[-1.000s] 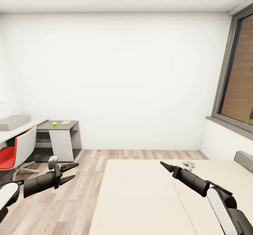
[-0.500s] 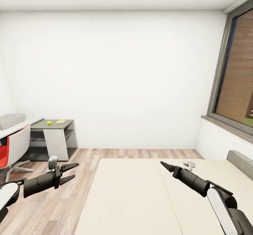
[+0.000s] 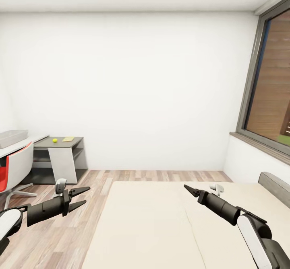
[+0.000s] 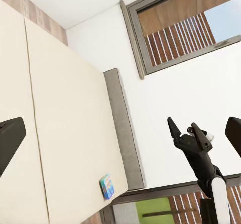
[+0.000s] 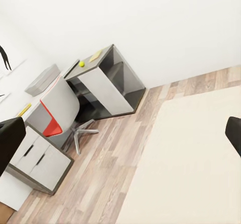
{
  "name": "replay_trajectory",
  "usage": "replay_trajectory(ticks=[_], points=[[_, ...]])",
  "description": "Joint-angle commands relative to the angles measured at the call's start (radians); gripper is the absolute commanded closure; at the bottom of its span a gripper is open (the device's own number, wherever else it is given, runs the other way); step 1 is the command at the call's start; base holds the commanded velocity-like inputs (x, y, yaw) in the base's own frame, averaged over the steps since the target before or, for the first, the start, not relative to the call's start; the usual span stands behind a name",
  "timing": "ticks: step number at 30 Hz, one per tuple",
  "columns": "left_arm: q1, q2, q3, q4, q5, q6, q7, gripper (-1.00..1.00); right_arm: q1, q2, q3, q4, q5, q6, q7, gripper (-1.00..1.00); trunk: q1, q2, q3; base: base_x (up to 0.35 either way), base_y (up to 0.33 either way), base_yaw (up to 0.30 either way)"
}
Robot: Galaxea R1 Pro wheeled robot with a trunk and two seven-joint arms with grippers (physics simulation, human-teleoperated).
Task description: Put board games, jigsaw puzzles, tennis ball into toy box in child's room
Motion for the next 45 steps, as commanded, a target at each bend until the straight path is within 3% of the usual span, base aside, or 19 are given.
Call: replay_trajectory(ticks=[1, 45], points=[[-0.001, 0.001, -0.001, 0.001, -0.006, 0.001, -0.009, -1.00, 0.000, 0.000, -0.001, 0.000, -0.005, 0.008, 0.001, -1.00, 0.000, -0.001, 0.000, 0.000, -0.009, 0.000], [-0.001, 0.001, -0.001, 0.001, -0.006, 0.001, -0.009, -1.00, 0.000, 0.000, -0.001, 0.000, -0.004, 0.008, 0.001, -1.00, 0.000, -0.001, -0.002, 0.000, -0.003, -0.029]])
